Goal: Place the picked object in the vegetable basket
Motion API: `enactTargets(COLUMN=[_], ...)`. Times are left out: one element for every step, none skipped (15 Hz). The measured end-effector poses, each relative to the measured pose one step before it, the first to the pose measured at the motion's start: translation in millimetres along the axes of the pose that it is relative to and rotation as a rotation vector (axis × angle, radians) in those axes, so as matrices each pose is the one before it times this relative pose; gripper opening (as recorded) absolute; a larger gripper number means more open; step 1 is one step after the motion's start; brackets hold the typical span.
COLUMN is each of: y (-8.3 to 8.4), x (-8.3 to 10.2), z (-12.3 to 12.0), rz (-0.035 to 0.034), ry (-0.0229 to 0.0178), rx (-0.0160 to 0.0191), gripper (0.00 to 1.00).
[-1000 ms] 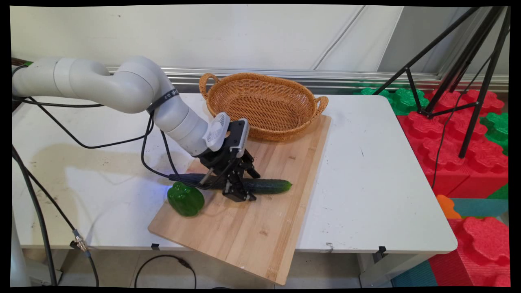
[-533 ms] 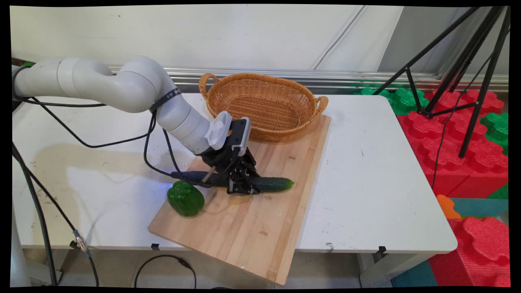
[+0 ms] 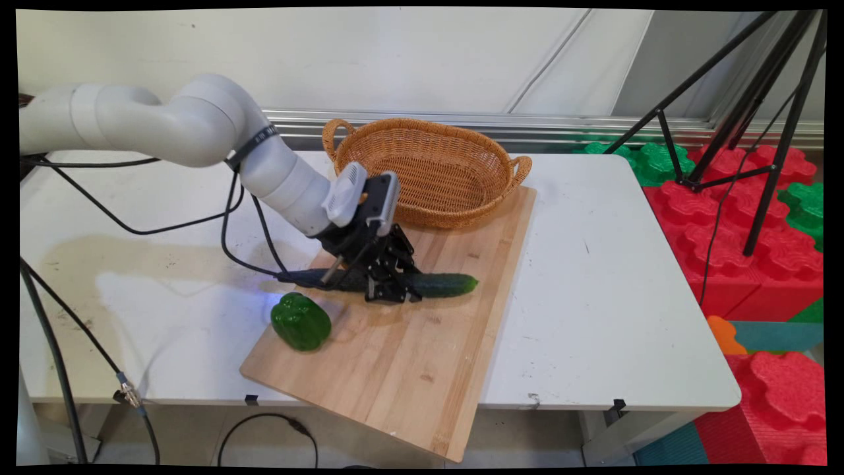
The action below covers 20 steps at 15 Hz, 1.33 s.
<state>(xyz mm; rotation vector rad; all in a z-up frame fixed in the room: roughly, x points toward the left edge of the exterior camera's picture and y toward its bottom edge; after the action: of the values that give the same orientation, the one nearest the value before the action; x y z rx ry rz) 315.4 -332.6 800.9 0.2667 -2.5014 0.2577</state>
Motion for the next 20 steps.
enactTargets(y=[-0.41,-0.26,-0.31,-0.03,-0.06,0.00,-0.24,-0.46,-1.01,-1.24,-0.99,-1.91,-1.58,-2.65,-1.81,-3.30,-4.40,-4.63,-4.47,-5.39], x=[0.68,0.81,0.71,0.55,0.59,0.45,1.10,1.80,2.15,2.01,1.35,2.33,1.68,2.56,1.74,2.88,3.59,3.39,2.97,3.19], z=[-3.70,-6.12,-7.42,-7.88,-7.49,-5.20,-8.29,-9.97,-10.37,-9.24,-6.14,-9.20,-6.05,-8.56,-5.77,-7.74,-8.11,-7.12,-5.12,-5.32], rz=[0.00214,0.00288,0.00208,0.00100,-0.00074,-0.00059,0.00023,-0.00018,-0.00294,-0.00273,-0.00238,-0.00346,-0.00247,-0.00403,-0.00307,-0.00438,-0.00493,-0.00501,-0.00329,-0.00343], ry=[0.00585,0.00808,0.00969,0.01002,0.01010,0.00738,0.01178,0.01503,0.01693,0.01467,0.00979,0.01479,0.01020,0.01465,0.01014,0.01524,0.01781,0.01666,0.01408,0.01538], rx=[0.00178,0.00154,0.00207,0.00119,0.00087,0.00094,0.00138,0.00212,0.00315,0.00332,0.00305,0.00484,0.00358,0.00620,0.00493,0.00736,0.00891,0.00929,0.00838,0.00999], gripper=[0.00,0.00,0.00,0.00,0.00,0.00,0.00,0.00,0.00,0.00,0.00,0.00,0.00,0.00,0.00,0.00,0.00,0.00,0.00,0.00])
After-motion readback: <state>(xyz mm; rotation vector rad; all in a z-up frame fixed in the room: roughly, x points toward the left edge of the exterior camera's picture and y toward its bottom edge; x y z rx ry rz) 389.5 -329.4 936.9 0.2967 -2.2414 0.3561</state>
